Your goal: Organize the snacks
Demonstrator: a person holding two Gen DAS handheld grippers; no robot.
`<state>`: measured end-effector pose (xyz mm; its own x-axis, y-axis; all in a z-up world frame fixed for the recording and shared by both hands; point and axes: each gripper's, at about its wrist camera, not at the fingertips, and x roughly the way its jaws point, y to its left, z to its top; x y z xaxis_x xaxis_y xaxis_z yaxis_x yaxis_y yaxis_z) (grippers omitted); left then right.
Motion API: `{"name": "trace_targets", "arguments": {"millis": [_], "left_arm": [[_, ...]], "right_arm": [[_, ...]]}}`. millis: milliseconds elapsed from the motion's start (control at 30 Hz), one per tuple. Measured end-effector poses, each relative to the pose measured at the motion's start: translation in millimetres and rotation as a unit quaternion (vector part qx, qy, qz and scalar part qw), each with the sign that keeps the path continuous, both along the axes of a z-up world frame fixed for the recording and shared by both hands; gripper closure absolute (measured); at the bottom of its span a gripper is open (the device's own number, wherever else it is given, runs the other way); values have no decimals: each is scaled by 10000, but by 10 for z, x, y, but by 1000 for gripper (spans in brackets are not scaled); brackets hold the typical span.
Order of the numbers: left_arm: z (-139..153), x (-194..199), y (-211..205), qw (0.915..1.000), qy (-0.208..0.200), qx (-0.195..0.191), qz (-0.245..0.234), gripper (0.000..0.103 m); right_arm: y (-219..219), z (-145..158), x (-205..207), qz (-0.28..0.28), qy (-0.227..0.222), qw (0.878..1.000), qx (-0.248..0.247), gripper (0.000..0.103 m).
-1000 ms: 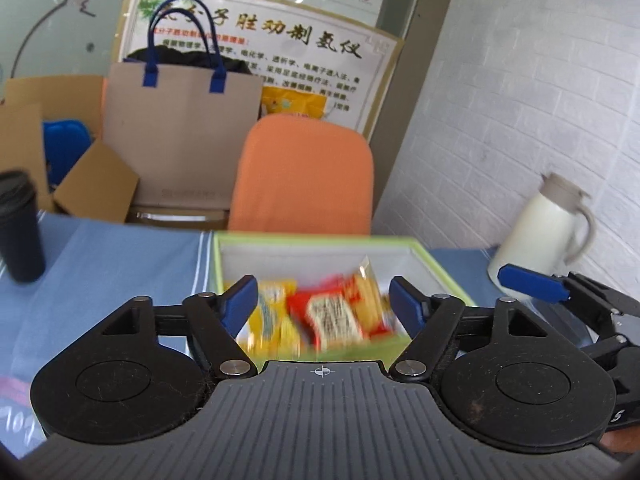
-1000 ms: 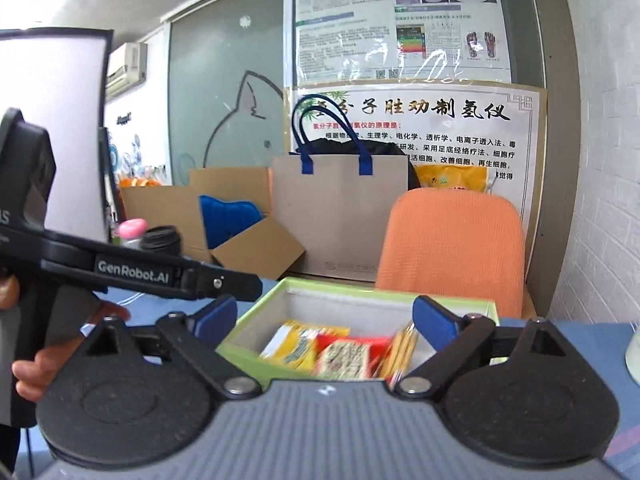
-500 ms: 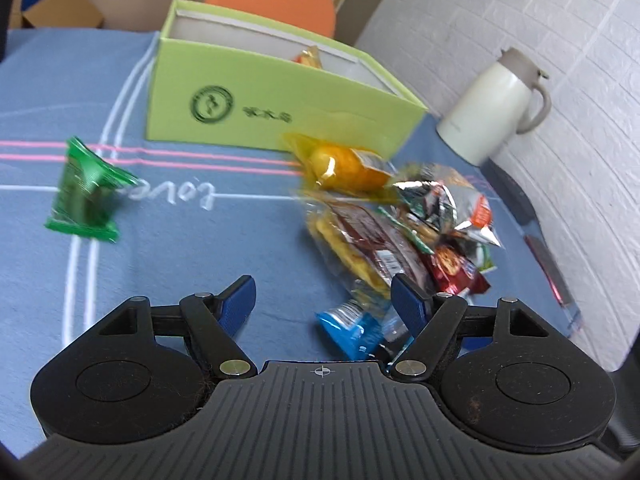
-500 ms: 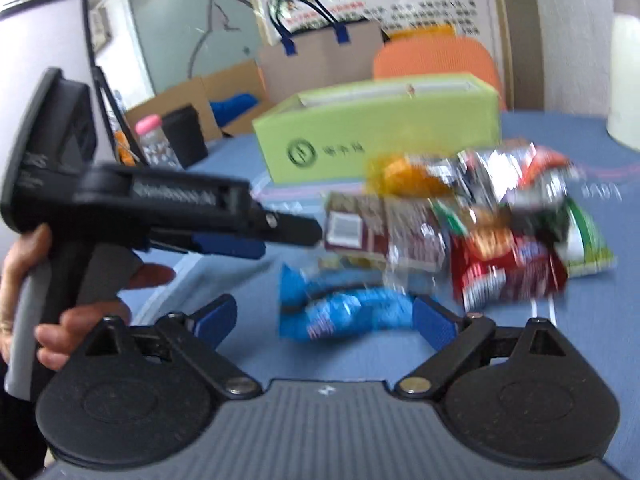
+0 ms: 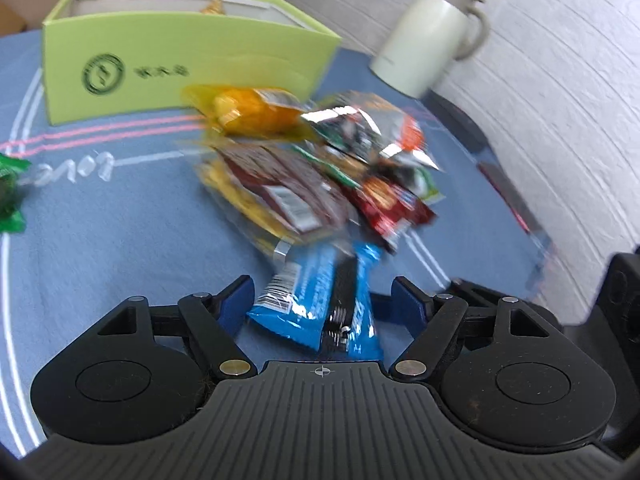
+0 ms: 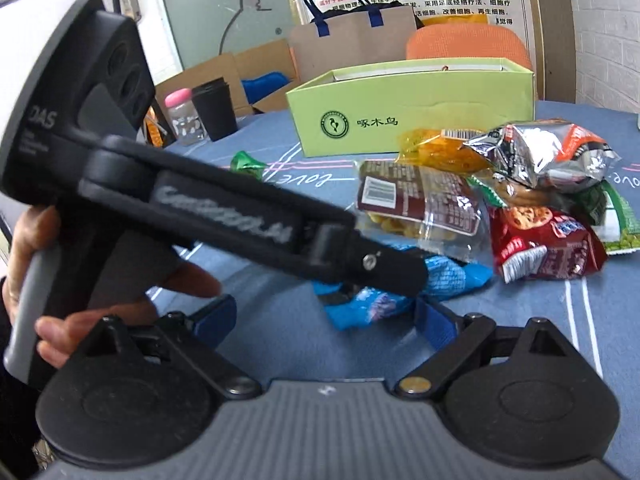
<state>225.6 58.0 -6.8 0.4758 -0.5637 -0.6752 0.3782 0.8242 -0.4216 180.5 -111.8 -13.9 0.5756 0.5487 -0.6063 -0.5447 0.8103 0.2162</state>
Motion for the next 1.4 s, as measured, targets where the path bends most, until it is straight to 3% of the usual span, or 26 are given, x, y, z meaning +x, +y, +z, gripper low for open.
{"name": "trace_targets", "arguments": {"millis": [100,267,400,500,600,800,967,1033,1067,1100,1133,1200,1267,1400], "left_arm": [[-2,-165,-104,9998,-28,28,-181,42],[6,-466,-271,9991,-42,32,-409,40],[156,-518,-166,9994,-293,163,-23,40],[324,-355,29,9967,-524,98,609,32],[382,-57,163,9935,-423,-30,1054,31],[219,500,264,9923,169,-334,1179,32],[-6,677,216,9940,371,-292,985,33],[-14,656,203,9949,264,-203,956,41],[-8,625,187,9952,179,-72,960,49],[-12,600,178,9954,92,75,955,65],[-10,554,179,9953,28,88,964,68],[8,501,260,9933,40,17,1157,80],[78,460,342,9915,8,-87,1296,83],[326,495,432,9890,-133,-350,1431,84]], "right_arm": [[-87,11,-112,48,42,10000,-18,3],[-228,49,-366,61,-74,9996,-275,3],[-451,196,-414,-406,-363,9975,-459,3],[-467,370,-260,-515,-646,9963,-244,3],[-292,440,50,-262,-770,9967,-51,3],[-32,230,730,-132,-375,9986,-352,3],[133,20,930,-72,-171,9984,-543,3],[212,-33,927,38,-161,9978,-635,3],[265,-47,897,111,-253,9968,-754,3],[311,-49,879,159,-348,9951,-915,4],[356,-41,851,190,-448,9935,-1028,6],[370,13,836,152,-583,9927,-1046,18],[374,86,822,193,-646,9930,-965,19],[435,356,804,140,-1191,9869,-1077,19]]}}
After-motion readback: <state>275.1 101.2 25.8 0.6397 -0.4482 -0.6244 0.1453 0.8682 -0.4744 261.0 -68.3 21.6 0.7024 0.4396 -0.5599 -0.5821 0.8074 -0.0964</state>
